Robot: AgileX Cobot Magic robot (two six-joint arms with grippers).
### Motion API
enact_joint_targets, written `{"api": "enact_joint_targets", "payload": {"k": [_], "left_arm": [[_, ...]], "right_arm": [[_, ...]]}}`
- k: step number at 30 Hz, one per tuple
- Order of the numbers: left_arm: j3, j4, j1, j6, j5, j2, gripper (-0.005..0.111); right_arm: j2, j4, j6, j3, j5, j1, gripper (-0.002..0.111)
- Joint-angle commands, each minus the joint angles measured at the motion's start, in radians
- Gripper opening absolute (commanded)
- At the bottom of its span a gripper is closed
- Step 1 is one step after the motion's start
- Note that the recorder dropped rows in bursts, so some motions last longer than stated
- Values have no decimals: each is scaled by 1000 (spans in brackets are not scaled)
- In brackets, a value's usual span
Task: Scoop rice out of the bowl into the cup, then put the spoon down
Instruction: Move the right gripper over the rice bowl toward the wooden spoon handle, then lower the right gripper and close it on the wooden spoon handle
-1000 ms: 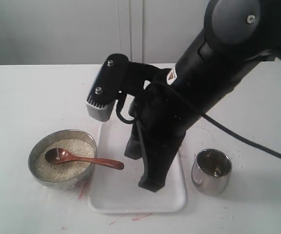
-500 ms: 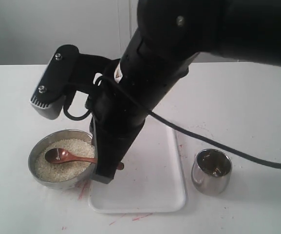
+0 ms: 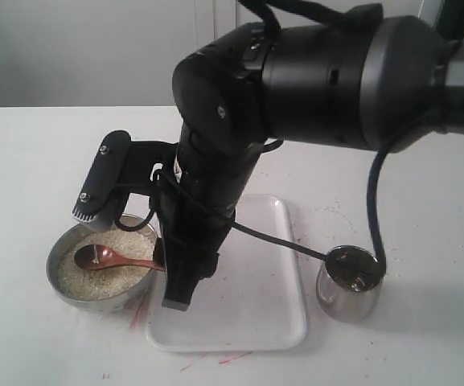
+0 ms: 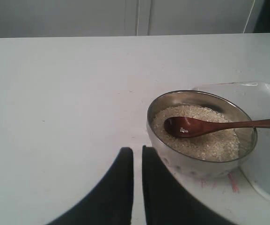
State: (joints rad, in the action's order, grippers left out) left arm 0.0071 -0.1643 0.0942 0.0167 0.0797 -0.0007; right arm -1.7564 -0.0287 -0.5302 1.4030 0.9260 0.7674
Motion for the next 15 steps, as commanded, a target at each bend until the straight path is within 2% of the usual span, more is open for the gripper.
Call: {"api": "enact_joint_targets", "payload": {"k": [1, 15], "left_arm": [[-7, -7, -2, 2, -3, 1, 14], [-7, -7, -2, 2, -3, 1, 14]], "right_arm": [[-25, -8, 12, 5, -18, 1, 56], [-109, -10, 12, 5, -92, 1, 56]]}}
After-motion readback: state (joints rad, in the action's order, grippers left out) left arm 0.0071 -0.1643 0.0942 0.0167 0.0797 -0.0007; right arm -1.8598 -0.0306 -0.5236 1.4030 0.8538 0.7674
